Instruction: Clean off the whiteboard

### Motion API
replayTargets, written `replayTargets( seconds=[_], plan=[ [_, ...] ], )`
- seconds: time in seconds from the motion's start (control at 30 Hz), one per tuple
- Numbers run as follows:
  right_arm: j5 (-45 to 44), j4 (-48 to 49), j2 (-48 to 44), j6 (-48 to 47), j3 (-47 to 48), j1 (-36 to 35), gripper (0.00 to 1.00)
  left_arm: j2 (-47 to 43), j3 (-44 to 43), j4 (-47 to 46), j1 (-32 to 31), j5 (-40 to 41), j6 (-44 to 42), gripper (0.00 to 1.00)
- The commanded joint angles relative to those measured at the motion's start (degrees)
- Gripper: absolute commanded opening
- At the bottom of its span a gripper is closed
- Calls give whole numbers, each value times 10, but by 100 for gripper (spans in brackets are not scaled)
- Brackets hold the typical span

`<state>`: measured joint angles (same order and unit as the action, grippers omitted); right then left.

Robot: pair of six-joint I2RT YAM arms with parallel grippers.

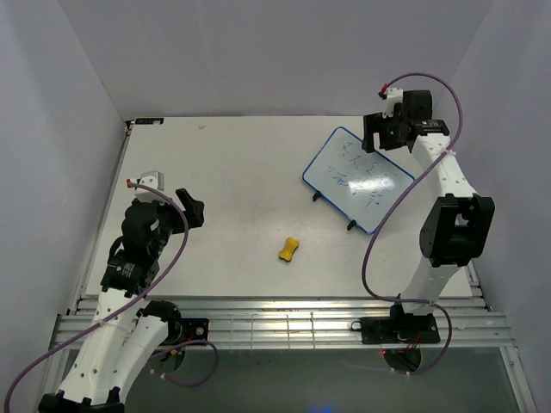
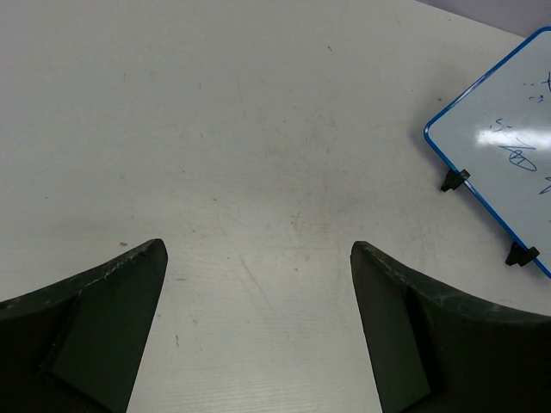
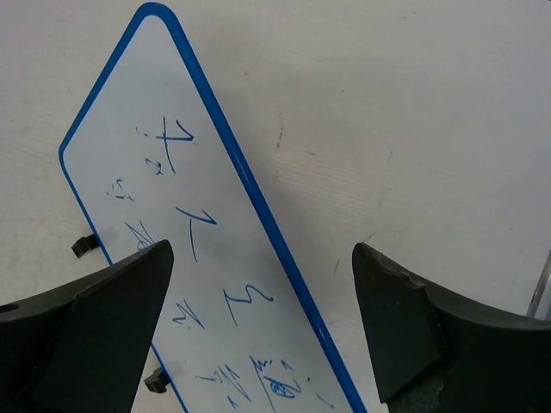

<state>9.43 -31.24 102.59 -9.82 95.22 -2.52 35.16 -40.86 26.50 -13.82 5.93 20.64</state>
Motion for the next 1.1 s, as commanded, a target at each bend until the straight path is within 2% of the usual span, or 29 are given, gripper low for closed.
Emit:
replayTargets(
  seconds=[0.0,0.1,0.27,0.33,0.73,0.87,0.97,1.07],
  plan=[
    [100,-60,28,-54,51,17,90,-4,4,-18,-3,-25,-10,98],
    [202,-92,61,-69,82,42,92,-4,5,-19,-7,-29,-14,98],
    [259,-139,118,-85,141,53,100,3,6,-20,-19,-23,-18,98],
    [280,-158,127,-96,144,54,94,4,6,-19,-20,-20,-18,98],
    [326,-193,154,-132,161,55,82,10,10,-19,-36,-16,-24,98],
    [332,-217,183,-142,184,60,71,7,11,-19,-45,-4,-25,98],
    [336,-224,188,-147,187,61,58,11,11,-18,-49,0,-25,98],
    [345,-225,181,-150,188,62,52,17,11,-15,-49,1,-25,98]
  ],
)
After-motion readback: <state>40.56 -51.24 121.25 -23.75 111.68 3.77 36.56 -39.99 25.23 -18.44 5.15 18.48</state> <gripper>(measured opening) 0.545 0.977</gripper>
